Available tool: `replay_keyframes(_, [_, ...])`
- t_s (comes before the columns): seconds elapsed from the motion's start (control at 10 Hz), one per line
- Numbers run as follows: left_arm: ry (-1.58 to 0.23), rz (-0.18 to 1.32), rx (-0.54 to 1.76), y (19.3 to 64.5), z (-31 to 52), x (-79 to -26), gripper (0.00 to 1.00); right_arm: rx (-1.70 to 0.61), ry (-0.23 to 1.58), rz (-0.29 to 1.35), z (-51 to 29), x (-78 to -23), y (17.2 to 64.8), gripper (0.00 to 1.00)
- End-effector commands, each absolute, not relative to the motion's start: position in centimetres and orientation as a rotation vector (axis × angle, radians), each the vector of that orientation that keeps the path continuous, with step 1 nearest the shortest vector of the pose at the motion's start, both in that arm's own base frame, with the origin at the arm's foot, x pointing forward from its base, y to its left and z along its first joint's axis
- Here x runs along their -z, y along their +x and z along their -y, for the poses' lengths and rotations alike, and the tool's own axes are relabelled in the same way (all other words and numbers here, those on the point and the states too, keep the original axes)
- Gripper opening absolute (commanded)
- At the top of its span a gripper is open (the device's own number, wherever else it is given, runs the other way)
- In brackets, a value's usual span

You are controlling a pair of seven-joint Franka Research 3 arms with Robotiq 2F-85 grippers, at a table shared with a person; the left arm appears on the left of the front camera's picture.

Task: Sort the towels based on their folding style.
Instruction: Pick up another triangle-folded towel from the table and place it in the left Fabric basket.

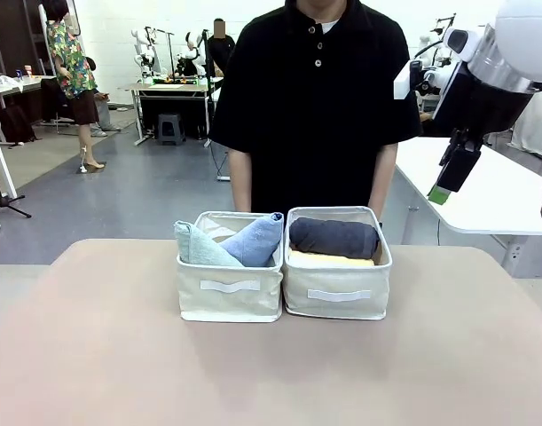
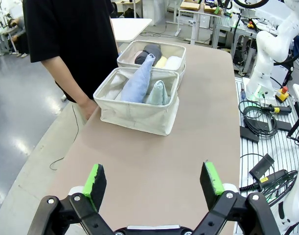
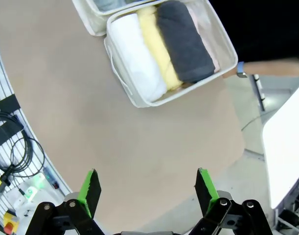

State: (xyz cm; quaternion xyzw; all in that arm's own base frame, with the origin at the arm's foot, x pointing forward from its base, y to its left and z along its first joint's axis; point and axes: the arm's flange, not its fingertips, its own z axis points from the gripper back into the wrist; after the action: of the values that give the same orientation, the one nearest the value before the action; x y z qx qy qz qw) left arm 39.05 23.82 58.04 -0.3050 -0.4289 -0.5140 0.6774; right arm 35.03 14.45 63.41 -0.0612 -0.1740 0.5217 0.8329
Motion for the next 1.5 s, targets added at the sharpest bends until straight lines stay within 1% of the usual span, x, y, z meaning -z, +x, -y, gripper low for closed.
replay_keyframes(0.0, [-0.685, 0.993, 1.163, 39.0, -23.8, -58.2, 1.0, -1.143, -0.011, 0.48, -10.5, -67.1, 34.4, 1.0])
replay_keyframes(0.1, [-0.685, 0.993, 1.163, 39.0, -23.8, -58.2, 1.0, -1.26, 0.084, 0.555, -6.0, -69.8, 33.6, 1.0])
replay_keyframes(0.2, [-0.685, 0.993, 1.163, 39.0, -23.8, -58.2, 1.0, -1.311, 0.161, 0.617, -0.9, -71.6, 33.6, 1.0])
replay_keyframes(0.3, [-0.685, 0.993, 1.163, 39.0, -23.8, -58.2, 1.0, -1.3, 0.225, 0.663, 3.7, -72.5, 34.4, 1.0])
replay_keyframes(0.4, [-0.685, 0.993, 1.163, 39.0, -23.8, -58.2, 1.0, -1.323, 0.298, 0.642, 7.9, -72.5, 35.4, 1.0])
replay_keyframes(0.5, [-0.685, 0.993, 1.163, 39.0, -23.8, -58.2, 1.0, -1.277, 0.346, 0.644, 11.7, -72.0, 36.6, 1.0])
replay_keyframes(0.7, [-0.685, 0.993, 1.163, 39.0, -23.8, -58.2, 1.0, -1.222, 0.383, 0.676, 17.9, -69.9, 38.4, 1.0])
replay_keyframes(0.9, [-0.685, 0.993, 1.163, 39.0, -23.8, -58.2, 1.0, -1.179, 0.441, 0.764, 23.7, -66.4, 39.6, 1.0])
replay_keyframes(1.1, [-0.685, 0.993, 1.163, 39.0, -23.8, -58.2, 1.0, -1.252, 0.544, 0.936, 26.4, -64.4, 39.1, 1.0])
replay_keyframes(1.2, [-0.685, 0.993, 1.163, 39.0, -23.8, -58.2, 1.0, -1.313, 0.635, 1.047, 26.9, -64.2, 38.8, 1.0])
replay_keyframes(1.3, [-0.685, 0.993, 1.163, 39.0, -23.8, -58.2, 1.0, -1.315, 0.665, 1.061, 27.0, -63.6, 39.1, 1.0])
replay_keyframes(1.4, [-0.685, 0.993, 1.163, 39.0, -23.8, -58.2, 1.0, -1.308, 0.661, 1.033, 26.7, -63.1, 39.6, 1.0])
